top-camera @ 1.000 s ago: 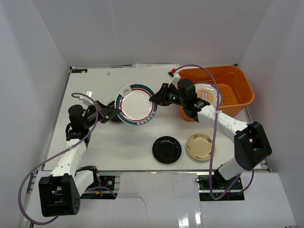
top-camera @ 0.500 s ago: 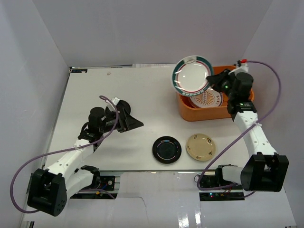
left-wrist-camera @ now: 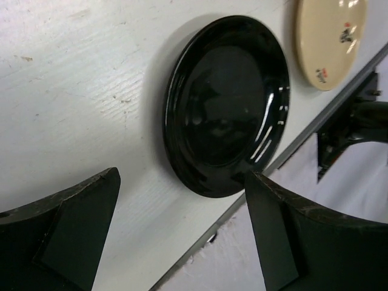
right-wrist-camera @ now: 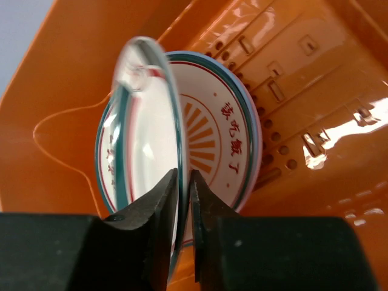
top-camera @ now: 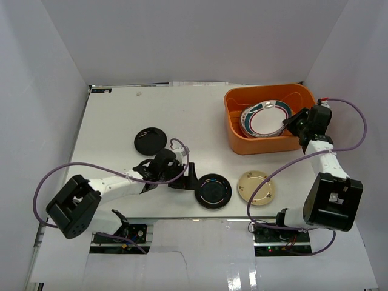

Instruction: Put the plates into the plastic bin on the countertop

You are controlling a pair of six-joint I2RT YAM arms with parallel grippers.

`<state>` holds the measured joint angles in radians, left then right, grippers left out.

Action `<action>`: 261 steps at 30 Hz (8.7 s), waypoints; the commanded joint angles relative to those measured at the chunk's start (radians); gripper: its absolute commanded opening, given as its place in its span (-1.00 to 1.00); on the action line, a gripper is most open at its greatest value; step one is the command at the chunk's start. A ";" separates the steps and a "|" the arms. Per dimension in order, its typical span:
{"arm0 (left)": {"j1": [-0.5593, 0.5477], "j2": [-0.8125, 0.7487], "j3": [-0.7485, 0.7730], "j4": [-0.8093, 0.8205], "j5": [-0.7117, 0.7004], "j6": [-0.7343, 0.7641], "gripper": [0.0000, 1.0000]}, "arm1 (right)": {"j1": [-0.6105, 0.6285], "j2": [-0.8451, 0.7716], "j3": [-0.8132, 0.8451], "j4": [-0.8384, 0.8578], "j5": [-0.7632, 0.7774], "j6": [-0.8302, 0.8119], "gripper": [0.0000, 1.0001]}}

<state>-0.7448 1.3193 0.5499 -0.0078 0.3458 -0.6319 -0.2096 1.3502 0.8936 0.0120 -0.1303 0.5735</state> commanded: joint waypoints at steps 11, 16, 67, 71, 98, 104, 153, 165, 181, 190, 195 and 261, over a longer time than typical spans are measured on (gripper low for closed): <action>-0.088 0.167 0.042 0.066 -0.133 0.035 0.39 | -0.001 -0.081 0.099 -0.109 0.041 -0.076 0.86; -0.090 0.204 0.041 0.101 -0.114 0.035 0.10 | 0.003 -0.294 -0.085 -0.113 0.049 -0.060 0.81; -0.024 -0.157 0.428 -0.044 -0.268 -0.011 -1.00 | 0.292 -0.626 -0.711 -0.285 -0.298 0.048 -0.84; -0.022 -0.027 0.585 -0.052 -0.263 -0.012 -1.00 | 0.349 -0.704 -0.688 -0.296 -0.281 0.080 -0.84; -0.080 1.090 1.831 -0.354 -0.361 0.069 -0.74 | 0.469 -0.921 -0.697 -0.332 -0.224 -0.007 -0.84; -0.080 1.075 1.808 -0.324 -0.347 0.070 0.15 | 0.478 -0.931 -0.602 -0.383 -0.206 -0.023 -0.84; 0.849 0.152 0.140 0.060 -0.148 -0.149 0.38 | 0.049 0.023 0.171 -0.181 0.098 0.015 -0.20; 0.849 0.276 0.159 0.121 -0.130 -0.157 -0.64 | 0.142 -0.268 0.019 -0.024 -0.055 0.077 0.46; 0.838 -0.149 0.024 0.215 0.140 -0.238 -1.00 | 1.044 0.040 0.202 0.014 0.098 -0.058 0.83; 0.822 -0.394 -0.047 0.109 0.282 -0.227 -1.00 | 1.046 0.179 0.286 0.069 -0.005 -0.020 0.93; 0.817 -0.460 -0.045 0.054 0.277 -0.201 -1.00 | 1.046 0.198 0.268 0.130 -0.054 0.006 0.80; 0.628 -0.647 0.022 -0.279 0.252 0.230 0.96 | 0.059 -0.275 -0.011 -0.149 0.083 0.006 0.80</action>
<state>-0.1135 0.6643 0.5449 -0.2852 0.6086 -0.3992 -0.1501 1.1114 0.9279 -0.1478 -0.0368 0.5594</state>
